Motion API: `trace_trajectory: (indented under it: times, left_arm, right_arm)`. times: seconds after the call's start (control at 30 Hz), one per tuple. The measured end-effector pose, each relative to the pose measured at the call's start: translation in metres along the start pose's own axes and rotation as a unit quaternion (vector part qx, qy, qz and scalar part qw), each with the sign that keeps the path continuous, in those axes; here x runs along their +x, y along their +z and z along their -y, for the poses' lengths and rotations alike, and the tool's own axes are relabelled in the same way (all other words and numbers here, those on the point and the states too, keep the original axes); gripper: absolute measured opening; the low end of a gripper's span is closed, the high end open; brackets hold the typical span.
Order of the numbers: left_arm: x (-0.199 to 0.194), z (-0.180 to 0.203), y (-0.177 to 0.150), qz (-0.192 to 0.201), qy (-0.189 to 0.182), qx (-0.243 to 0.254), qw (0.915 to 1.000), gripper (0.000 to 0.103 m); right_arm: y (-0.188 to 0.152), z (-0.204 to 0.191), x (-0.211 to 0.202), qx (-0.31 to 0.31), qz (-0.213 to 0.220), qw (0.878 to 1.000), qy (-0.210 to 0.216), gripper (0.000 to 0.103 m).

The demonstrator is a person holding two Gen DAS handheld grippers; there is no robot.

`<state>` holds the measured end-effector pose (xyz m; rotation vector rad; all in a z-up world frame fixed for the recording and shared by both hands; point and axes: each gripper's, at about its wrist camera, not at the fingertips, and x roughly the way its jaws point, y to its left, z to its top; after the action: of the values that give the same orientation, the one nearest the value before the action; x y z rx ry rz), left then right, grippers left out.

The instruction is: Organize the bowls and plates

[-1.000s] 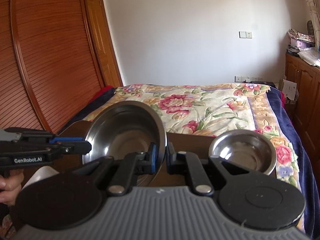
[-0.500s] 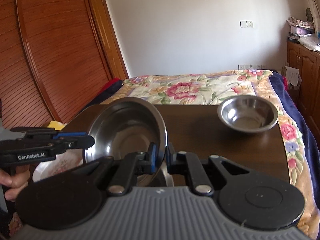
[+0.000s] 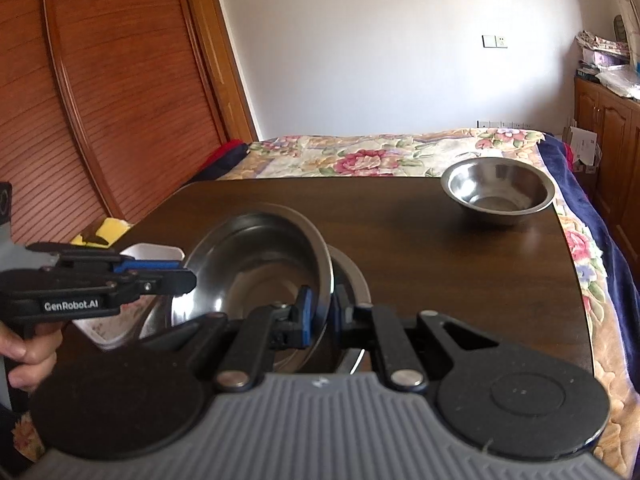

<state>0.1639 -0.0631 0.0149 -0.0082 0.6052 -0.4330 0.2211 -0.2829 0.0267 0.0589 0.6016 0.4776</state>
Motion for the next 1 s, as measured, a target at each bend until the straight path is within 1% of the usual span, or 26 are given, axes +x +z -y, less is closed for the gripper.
trace_trajectory:
  times: [0.13, 0.37, 0.8, 0.9, 0.93, 1.0]
  left_arm:
    - [0.0031, 0.0002, -0.0012, -0.009, 0.002, 0.011, 0.9999, 0.043]
    - [0.0088, -0.0017, -0.0067, -0.026, 0.001, 0.010, 0.9996, 0.043]
    - [0.0098, -0.0007, -0.0043, -0.029, 0.001, 0.012, 0.9995, 0.043]
    - [0.0097, -0.0008, -0.0043, -0.029, 0.001, 0.012, 0.9995, 0.043]
    - [0.0095, -0.0006, -0.0043, -0.028, 0.001, 0.011, 0.9995, 0.044]
    - [0.0087, -0.0008, -0.0048, -0.026, 0.002, 0.011, 0.9996, 0.047]
  right_arm:
    - [-0.0028, -0.0019, 0.0014, -0.008, -0.003, 1.000, -0.003, 0.012]
    - [-0.0068, -0.0073, 0.0042, -0.026, -0.008, 1.000, -0.012, 0.012]
    - [-0.0067, -0.0095, 0.0070, -0.033, -0.006, 0.999, -0.016, 0.014]
    - [-0.0057, -0.0085, 0.0070, -0.034, -0.002, 0.999, -0.018, 0.017]
    - [-0.0050, -0.0088, 0.0068, -0.035, 0.000, 0.999, -0.018, 0.022]
    - [-0.0037, -0.0095, 0.0054, -0.036, 0.006, 0.999, -0.015, 0.026]
